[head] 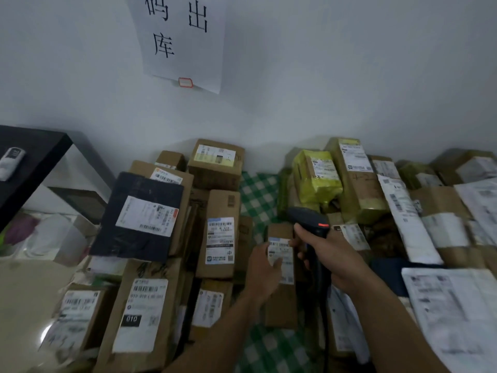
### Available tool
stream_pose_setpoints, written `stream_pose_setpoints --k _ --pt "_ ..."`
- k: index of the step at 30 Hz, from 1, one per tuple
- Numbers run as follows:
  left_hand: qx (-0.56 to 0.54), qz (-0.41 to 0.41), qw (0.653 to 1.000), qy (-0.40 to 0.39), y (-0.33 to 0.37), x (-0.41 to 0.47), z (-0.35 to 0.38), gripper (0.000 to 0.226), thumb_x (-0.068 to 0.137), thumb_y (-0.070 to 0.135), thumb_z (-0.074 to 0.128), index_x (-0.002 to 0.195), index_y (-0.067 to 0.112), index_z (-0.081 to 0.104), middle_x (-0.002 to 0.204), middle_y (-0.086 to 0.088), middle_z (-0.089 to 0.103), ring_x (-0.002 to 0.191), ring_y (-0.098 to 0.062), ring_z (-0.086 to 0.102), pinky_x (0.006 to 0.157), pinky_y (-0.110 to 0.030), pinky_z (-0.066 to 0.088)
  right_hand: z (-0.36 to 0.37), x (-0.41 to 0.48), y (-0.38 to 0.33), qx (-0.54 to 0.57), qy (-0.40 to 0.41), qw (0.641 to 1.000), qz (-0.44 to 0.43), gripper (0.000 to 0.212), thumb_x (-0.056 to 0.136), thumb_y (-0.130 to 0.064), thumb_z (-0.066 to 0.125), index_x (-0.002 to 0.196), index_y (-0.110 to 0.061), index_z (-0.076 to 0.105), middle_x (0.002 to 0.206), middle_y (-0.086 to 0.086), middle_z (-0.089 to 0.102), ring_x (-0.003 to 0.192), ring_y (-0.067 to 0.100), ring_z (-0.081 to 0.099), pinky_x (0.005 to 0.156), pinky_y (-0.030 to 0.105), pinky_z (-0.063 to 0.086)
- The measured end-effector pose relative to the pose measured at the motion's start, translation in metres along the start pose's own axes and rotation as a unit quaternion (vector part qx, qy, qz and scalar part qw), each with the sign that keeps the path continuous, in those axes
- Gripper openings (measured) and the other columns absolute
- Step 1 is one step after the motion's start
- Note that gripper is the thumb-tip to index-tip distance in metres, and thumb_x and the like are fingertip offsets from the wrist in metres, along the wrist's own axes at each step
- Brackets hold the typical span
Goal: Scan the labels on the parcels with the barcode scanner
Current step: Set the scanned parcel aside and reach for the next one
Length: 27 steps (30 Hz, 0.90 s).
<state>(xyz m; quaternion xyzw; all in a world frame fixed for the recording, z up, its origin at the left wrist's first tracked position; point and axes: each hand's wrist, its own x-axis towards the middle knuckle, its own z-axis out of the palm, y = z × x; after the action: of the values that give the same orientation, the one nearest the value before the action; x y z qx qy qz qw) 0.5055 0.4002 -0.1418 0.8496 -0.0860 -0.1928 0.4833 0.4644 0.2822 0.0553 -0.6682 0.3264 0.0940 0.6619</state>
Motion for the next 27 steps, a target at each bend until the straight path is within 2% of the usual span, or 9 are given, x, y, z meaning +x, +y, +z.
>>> stream_pose_setpoints --k 3,6,8,10,13,16,20,23,27 --pt "-0.049 -0.065 0.994 -0.074 -0.016 -0.027 0.019 0.024 0.098 0.019 0.065 0.111 0.039 0.068 0.107 0.017 0.072 0.097 0.003 0.067 0.087 -0.025 0.059 -0.003 -0.022 0.02 0.019 0.014 1.0 0.018 0.028 0.098 -0.032 0.069 0.121 -0.016 0.069 0.088 0.007 0.077 0.062 0.013 0.064 0.055 0.029 0.052" --pt "-0.065 -0.136 0.987 -0.063 -0.026 -0.037 0.031 0.015 0.097 0.038 0.062 0.111 0.04 0.067 0.109 0.017 0.071 0.103 -0.005 0.067 0.083 -0.024 0.051 -0.005 -0.042 0.035 0.033 0.024 0.999 0.03 0.021 0.099 -0.028 0.067 0.118 -0.017 0.068 0.086 0.007 0.076 0.063 0.014 0.062 0.056 0.029 0.051" --pt "-0.086 -0.175 0.979 -0.065 -0.025 -0.045 0.033 0.024 0.096 0.045 0.061 0.118 0.036 0.066 0.118 0.012 0.07 0.104 -0.011 0.066 0.085 -0.027 0.048 -0.007 -0.054 0.042 0.037 0.03 0.998 0.038 0.015 0.099 -0.027 0.067 0.111 -0.018 0.069 0.087 0.007 0.077 0.065 0.015 0.062 0.059 0.03 0.051" --pt "-0.113 -0.217 0.967 -0.078 -0.023 -0.048 0.031 0.028 0.099 0.041 0.061 0.123 0.027 0.066 0.121 0.009 0.067 0.106 -0.017 0.063 0.086 -0.027 0.045 -0.01 -0.065 0.049 0.041 0.042 0.998 0.036 0.011 0.099 -0.026 0.068 0.106 -0.019 0.07 0.086 0.008 0.077 0.064 0.016 0.062 0.06 0.031 0.05" --pt "-0.138 -0.24 0.958 -0.079 -0.025 -0.053 0.022 0.032 0.098 0.035 0.066 0.126 0.019 0.067 0.122 0.0 0.068 0.115 -0.027 0.064 0.091 -0.033 0.051 -0.012 -0.079 0.06 0.041 0.054 0.997 0.029 0.014 0.099 -0.027 0.067 0.108 -0.017 0.071 0.087 0.008 0.078 0.066 0.016 0.063 0.06 0.031 0.05" --pt "-0.17 -0.221 0.958 -0.069 -0.021 -0.074 0.013 0.032 0.098 0.024 0.068 0.129 0.016 0.067 0.127 -0.007 0.069 0.111 -0.024 0.065 0.089 -0.032 0.051 -0.013 -0.096 0.07 0.046 0.058 0.997 0.022 0.019 0.099 -0.028 0.067 0.111 -0.015 0.072 0.088 0.006 0.078 0.065 0.014 0.063 0.061 0.03 0.051" --pt "-0.206 -0.139 0.968 -0.043 -0.013 -0.125 0.006 0.032 0.096 0.025 0.071 0.127 0.03 0.066 0.121 0.009 0.07 0.112 -0.012 0.065 0.095 -0.029 0.05 -0.01 -0.119 0.083 0.047 0.046 0.998 0.012 0.022 0.099 -0.028 0.068 0.11 -0.01 0.073 0.086 0.006 0.077 0.062 0.013 0.062 0.057 0.027 0.051" --pt "-0.202 -0.065 0.977 -0.013 -0.006 -0.16 0.006 0.03 0.095 0.024 0.071 0.112 0.048 0.066 0.112 0.019 0.074 0.107 -0.005 0.069 0.097 -0.033 0.055 -0.008 -0.135 0.088 0.025 0.021 0.999 -0.006 0.024 0.096 -0.032 0.071 0.112 -0.014 0.074 0.09 0.006 0.079 0.07 0.014 0.068 0.066 0.031 0.055" --pt "-0.207 -0.02 0.976 0.062 0.009 -0.197 0.005 0.038 0.096 0.015 0.07 0.119 0.045 0.063 0.113 0.022 0.073 0.107 0.007 0.066 0.089 -0.014 0.051 -0.012 -0.161 0.092 0.0 -0.001 0.999 -0.043 0.017 0.097 -0.028 0.071 0.104 -0.014 0.075 0.085 0.005 0.079 0.076 0.016 0.072 0.065 0.025 0.056"
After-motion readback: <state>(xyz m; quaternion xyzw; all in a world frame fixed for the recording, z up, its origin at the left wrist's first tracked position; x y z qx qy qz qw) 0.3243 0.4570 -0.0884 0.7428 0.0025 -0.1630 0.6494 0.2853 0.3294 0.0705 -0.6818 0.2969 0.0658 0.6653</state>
